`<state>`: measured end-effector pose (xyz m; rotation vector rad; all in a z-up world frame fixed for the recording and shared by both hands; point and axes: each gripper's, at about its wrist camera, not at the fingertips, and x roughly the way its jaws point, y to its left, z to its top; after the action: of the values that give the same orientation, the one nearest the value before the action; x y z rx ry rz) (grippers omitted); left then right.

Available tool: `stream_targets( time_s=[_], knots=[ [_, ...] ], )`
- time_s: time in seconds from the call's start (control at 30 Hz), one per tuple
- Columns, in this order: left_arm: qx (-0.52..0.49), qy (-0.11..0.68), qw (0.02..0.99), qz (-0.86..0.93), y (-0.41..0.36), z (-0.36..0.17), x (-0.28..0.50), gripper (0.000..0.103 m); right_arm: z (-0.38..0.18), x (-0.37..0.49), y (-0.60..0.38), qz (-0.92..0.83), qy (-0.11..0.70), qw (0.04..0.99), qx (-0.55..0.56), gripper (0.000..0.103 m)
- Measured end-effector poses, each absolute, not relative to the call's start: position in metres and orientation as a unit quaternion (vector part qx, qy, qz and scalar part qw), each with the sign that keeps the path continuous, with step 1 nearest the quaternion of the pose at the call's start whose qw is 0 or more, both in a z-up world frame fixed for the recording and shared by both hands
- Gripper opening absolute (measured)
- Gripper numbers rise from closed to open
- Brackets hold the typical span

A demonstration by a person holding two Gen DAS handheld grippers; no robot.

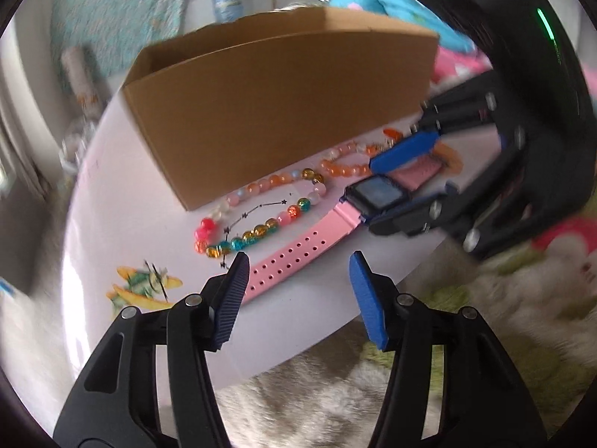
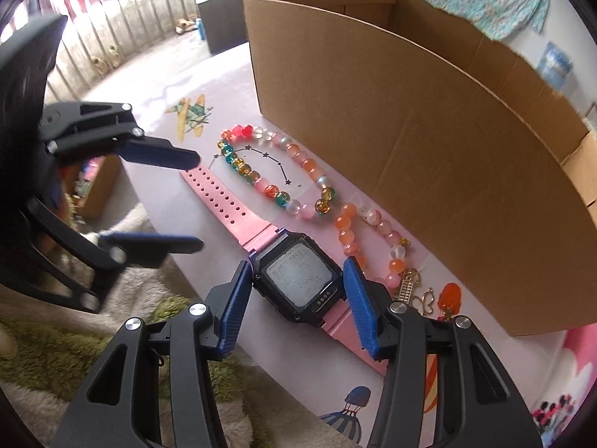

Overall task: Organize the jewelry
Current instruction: 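Lower the right tool onto the pink watch and close on its face, then lift the pink watch with the right tool and drop it into the box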

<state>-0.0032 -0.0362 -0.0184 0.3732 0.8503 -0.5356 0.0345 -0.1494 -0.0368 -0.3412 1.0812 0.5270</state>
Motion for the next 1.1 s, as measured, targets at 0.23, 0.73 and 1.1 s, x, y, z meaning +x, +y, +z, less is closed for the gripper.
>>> stream_targets(
  time_s=[0.23, 0.73, 1.1],
  knots=[
    [0.263, 0.388, 0.846, -0.253, -0.065, -0.028, -0.007, 0.051, -0.034, 0.061, -0.176, 0.302, 0.540, 0.779, -0.100, 0.050],
    [0.200, 0.426, 0.844, -0.256, -0.056, -0.027, 0.026, 0.009, -0.028, 0.045, -0.212, 0.256, 0.527, 0.809, -0.046, 0.055],
    [0.178, 0.436, 0.838, -0.275, -0.043, -0.028, 0.044, 0.008, -0.033, 0.009, -0.192, 0.154, 0.472, 0.835, -0.236, 0.034]
  ],
)
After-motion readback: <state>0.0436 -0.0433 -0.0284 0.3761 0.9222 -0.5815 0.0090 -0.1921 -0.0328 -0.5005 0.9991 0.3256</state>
